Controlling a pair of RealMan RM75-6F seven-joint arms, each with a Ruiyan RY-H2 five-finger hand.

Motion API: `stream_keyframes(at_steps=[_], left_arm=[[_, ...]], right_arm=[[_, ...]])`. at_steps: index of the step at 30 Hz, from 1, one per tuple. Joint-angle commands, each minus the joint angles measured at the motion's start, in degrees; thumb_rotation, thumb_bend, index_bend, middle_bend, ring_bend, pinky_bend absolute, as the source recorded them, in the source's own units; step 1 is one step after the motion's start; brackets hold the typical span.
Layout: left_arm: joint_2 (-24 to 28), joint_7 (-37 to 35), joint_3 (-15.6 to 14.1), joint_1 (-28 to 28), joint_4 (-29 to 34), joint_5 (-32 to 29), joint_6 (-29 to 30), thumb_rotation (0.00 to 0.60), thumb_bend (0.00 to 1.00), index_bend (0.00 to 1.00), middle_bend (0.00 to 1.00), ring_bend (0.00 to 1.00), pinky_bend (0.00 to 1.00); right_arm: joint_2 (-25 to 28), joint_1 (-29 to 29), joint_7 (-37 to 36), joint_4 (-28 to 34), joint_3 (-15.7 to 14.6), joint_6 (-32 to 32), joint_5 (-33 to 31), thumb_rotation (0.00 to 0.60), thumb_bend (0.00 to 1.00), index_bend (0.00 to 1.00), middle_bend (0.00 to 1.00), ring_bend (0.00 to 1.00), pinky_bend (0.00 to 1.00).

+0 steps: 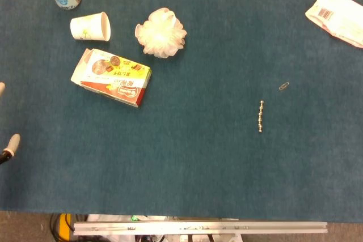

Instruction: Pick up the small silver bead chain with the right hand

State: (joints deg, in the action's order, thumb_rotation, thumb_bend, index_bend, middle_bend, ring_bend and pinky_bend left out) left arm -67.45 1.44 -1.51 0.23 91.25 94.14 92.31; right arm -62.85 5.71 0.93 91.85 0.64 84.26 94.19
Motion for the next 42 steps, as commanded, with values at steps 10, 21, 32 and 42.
stream_keyframes(at_steps=[10, 21, 32, 42], left_arm=[[0.80, 1.02, 0.11, -0.24, 1.29, -1.86, -1.16, 0.600, 0.27, 0.00, 0.00, 0.01, 0.00], [1.06, 1.76, 0.36, -0.41, 1.96, -3.09, -1.76, 0.600, 0.27, 0.00, 0.00, 0.01, 0.00], [1.28, 2.35, 0.21, -0.62, 2.50, -3.45, -2.13, 0.600, 0.27, 0.00, 0.00, 0.01, 0.00], [1.36, 1.54, 0.21, -1.10, 2.06, -3.99, -1.95, 0.600, 0.27, 0.00, 0.00, 0.01, 0.00]], right_arm=[[-0.51, 1.52, -1.50, -0.07, -0.08, -0.74, 1.40, 0.600, 0.23, 0.40, 0.40, 0.33, 0.50], [-0.67, 4.75, -2.69, 0.01, -0.66, -1.91, 6.37, 0.600, 0.23, 0.40, 0.44, 0.37, 0.50], [0.69, 13.03, 4.36, 3.04, -2.48, -14.36, 11.76, 0.600, 0.24, 0.42, 0.83, 0.83, 0.93], [-5.41, 20.34, 12.58, 1.64, -0.85, -25.93, 9.70, 0.600, 0.24, 0.42, 0.90, 0.91, 0.97]])
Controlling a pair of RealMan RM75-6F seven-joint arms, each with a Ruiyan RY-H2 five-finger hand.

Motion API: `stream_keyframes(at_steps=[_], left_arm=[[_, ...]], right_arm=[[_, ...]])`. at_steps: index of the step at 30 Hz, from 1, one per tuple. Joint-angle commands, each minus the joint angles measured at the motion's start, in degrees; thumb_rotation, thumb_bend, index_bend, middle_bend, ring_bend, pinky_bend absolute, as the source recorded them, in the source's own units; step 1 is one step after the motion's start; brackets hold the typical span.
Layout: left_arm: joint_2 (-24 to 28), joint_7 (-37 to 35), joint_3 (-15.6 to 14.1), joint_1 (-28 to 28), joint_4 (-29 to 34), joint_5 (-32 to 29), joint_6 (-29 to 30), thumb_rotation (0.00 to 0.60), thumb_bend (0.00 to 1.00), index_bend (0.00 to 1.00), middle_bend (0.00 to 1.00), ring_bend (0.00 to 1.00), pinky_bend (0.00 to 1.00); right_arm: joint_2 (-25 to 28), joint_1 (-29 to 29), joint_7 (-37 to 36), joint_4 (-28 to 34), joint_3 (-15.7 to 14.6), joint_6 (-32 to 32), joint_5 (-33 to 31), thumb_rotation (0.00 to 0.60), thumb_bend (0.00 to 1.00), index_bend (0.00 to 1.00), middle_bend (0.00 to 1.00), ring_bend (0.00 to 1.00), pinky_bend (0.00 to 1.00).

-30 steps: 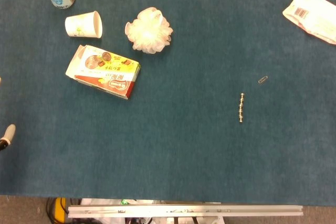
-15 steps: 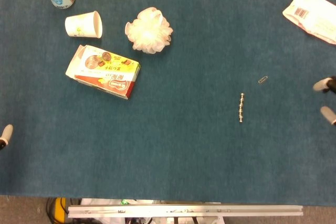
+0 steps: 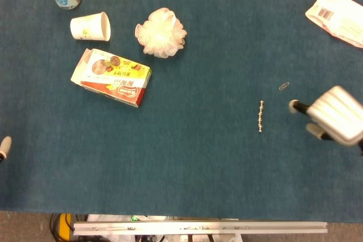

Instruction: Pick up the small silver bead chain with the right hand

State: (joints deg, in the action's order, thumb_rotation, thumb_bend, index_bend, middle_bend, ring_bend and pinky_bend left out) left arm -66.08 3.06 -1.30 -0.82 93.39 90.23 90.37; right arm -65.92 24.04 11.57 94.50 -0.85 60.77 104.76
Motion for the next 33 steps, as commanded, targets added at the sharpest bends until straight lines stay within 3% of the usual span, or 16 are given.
stream_keyframes(at_steps=[1, 19, 33], left_arm=[[-0.04, -0.16, 0.00, -0.08, -0.16, -0.17, -0.05, 0.600, 0.27, 0.00, 0.00, 0.01, 0.00], [-0.24, -0.81, 0.03, -0.19, -0.77, -0.73, -0.76, 0.600, 0.27, 0.00, 0.00, 0.01, 0.00], [-0.28, -1.80, 0.09, -0.61, -1.49, -1.18, -0.56, 0.600, 0.27, 0.00, 0.00, 0.01, 0.00]], right_arm=[[-3.04, 2.51, 2.19, -1.35, 0.68, -3.10, -1.05, 0.600, 0.24, 0.43, 0.90, 0.91, 0.98], [-13.42, 8.07, 3.89, -10.40, -1.30, -8.59, -2.74, 0.600, 0.22, 0.50, 0.92, 0.93, 0.99], [-18.28, 10.44, 4.39, -14.54, -2.47, -9.70, -3.90, 0.600, 0.22, 0.51, 0.92, 0.93, 0.99]])
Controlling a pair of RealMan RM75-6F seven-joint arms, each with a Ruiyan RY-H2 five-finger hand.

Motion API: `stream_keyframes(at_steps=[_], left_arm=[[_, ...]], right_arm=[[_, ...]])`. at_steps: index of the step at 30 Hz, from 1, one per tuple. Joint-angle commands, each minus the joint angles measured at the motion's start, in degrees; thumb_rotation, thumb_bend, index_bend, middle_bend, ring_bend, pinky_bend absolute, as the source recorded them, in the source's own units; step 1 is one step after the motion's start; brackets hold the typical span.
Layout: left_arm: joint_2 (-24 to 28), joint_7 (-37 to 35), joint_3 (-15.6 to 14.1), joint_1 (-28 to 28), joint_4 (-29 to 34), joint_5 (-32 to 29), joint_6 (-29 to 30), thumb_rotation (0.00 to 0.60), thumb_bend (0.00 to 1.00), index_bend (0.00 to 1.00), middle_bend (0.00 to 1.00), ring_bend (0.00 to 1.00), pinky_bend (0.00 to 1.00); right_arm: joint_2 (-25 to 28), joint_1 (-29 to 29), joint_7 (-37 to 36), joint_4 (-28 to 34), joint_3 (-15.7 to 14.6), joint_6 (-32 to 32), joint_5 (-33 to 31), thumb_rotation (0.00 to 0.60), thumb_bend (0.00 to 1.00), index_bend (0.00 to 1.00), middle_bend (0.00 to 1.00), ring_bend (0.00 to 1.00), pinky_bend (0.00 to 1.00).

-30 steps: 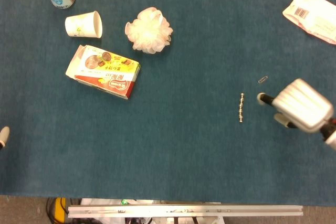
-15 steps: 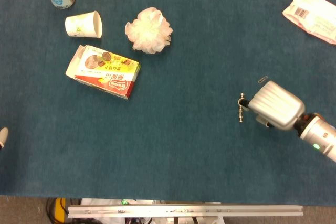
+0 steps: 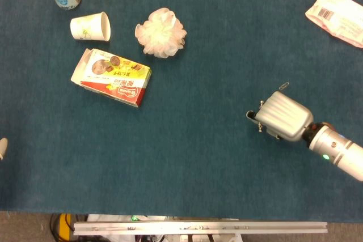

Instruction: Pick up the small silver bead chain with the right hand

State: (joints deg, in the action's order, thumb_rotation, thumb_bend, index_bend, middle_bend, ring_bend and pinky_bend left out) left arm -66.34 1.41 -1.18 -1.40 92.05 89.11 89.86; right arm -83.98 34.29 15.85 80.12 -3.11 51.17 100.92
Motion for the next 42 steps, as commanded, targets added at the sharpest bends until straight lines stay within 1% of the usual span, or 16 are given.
stream_keyframes(at_steps=[1, 16, 35, 38, 42], left_arm=[[-0.07, -0.28, -0.04, -0.06, -0.27, -0.11, -0.08, 0.600, 0.27, 0.00, 0.00, 0.01, 0.00], [-0.50, -2.02, 0.09, -0.30, -1.84, -0.54, -0.19, 0.600, 0.27, 0.00, 0.00, 0.01, 0.00], [-0.61, -3.57, 0.25, -0.58, -2.97, -0.69, 0.01, 0.600, 0.27, 0.00, 0.00, 0.01, 0.00], [-0.65, -3.69, 0.26, -0.57, -3.10, -0.76, -0.10, 0.600, 0.27, 0.00, 0.00, 0.01, 0.00], [-0.65, -3.80, 0.31, -0.60, -3.18, -0.76, -0.04, 0.600, 0.27, 0.00, 0.00, 0.01, 0.00]], right_arm=[[-0.35, 0.26, 0.22, -0.27, -0.33, -0.09, -0.09, 0.600, 0.22, 0.51, 0.92, 0.93, 0.99], [-2.75, 1.17, 0.41, -3.01, -1.45, -0.26, -1.93, 0.600, 0.22, 0.55, 0.91, 0.94, 1.00], [-4.11, 2.46, 0.92, -3.61, -1.87, -0.43, -3.41, 0.600, 0.23, 0.56, 0.91, 0.94, 1.00], [-4.36, 2.65, 1.14, -3.80, -1.91, -0.69, -3.74, 0.600, 0.23, 0.57, 0.91, 0.94, 1.00], [-4.61, 2.84, 1.41, -3.90, -1.91, -0.95, -4.24, 0.600, 0.28, 0.58, 0.91, 0.94, 1.00]])
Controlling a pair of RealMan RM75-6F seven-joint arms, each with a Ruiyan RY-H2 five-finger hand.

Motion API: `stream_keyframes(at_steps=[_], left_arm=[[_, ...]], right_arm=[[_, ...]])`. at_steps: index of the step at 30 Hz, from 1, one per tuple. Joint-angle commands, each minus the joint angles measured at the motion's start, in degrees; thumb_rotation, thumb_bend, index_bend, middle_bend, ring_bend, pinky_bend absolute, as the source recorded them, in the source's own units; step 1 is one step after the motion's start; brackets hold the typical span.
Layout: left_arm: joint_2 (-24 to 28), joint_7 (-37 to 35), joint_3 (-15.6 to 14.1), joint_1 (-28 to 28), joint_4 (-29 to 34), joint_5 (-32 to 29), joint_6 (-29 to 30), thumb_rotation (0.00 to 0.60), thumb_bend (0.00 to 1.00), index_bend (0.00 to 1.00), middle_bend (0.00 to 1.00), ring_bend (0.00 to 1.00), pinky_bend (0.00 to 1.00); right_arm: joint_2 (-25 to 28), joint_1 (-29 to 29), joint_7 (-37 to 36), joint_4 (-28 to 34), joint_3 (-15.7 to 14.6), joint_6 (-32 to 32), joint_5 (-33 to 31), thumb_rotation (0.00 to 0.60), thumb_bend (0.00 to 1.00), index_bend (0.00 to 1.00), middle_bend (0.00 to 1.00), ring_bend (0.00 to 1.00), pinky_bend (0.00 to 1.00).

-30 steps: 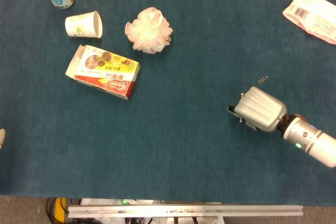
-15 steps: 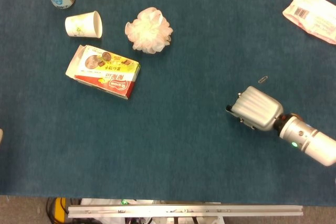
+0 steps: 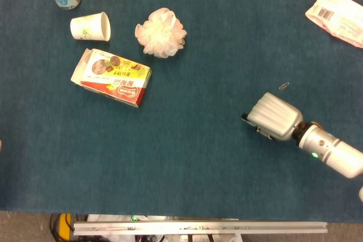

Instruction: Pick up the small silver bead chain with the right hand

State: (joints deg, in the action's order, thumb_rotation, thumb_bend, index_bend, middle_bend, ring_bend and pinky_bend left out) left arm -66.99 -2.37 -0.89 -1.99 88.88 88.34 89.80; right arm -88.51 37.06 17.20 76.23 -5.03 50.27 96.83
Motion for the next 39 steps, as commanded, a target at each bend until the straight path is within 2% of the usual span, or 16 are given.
stream_keyframes(at_steps=[1, 5, 12, 25, 30, 39], left_arm=[[0.01, -0.05, 0.02, -0.04, 0.00, 0.02, 0.08, 0.600, 0.27, 0.00, 0.00, 0.01, 0.00], [-0.03, -0.17, 0.06, -0.05, -0.13, -0.07, 0.02, 0.600, 0.27, 0.00, 0.00, 0.01, 0.00], [-0.10, -0.14, 0.10, 0.06, -0.24, -0.24, -0.32, 0.600, 0.27, 0.00, 0.00, 0.01, 0.00], [-0.23, 1.15, 0.19, 0.91, 0.43, 0.07, -1.43, 0.600, 0.27, 0.00, 0.00, 0.01, 0.00], [-0.31, 2.10, 0.16, 1.33, 0.97, 0.27, -1.91, 0.600, 0.27, 0.00, 0.00, 0.01, 0.00], [-0.34, 3.16, 0.05, 1.56, 1.71, 0.00, -2.44, 0.600, 0.27, 0.00, 0.00, 0.01, 0.00]], right_arm=[[-0.10, 0.10, 0.03, 0.03, 0.01, -0.03, -0.23, 0.600, 0.29, 0.58, 0.91, 0.94, 1.00], [-0.10, 0.20, -0.21, 0.09, -0.02, 0.20, -0.50, 0.600, 0.36, 0.61, 0.91, 0.94, 1.00], [0.55, -0.14, -1.19, 0.49, 0.22, 1.52, -1.22, 0.600, 0.37, 0.64, 0.92, 0.95, 1.00], [5.25, -3.41, -14.54, 2.53, 1.99, 10.48, -2.90, 0.600, 0.40, 0.69, 0.93, 0.96, 1.00], [5.67, -4.22, -19.82, 0.18, 2.28, 10.87, -4.40, 0.600, 0.40, 0.70, 0.93, 0.96, 1.00], [4.04, -4.58, -24.19, -5.26, 2.53, 10.39, -5.38, 0.600, 0.40, 0.70, 0.93, 0.96, 1.00]])
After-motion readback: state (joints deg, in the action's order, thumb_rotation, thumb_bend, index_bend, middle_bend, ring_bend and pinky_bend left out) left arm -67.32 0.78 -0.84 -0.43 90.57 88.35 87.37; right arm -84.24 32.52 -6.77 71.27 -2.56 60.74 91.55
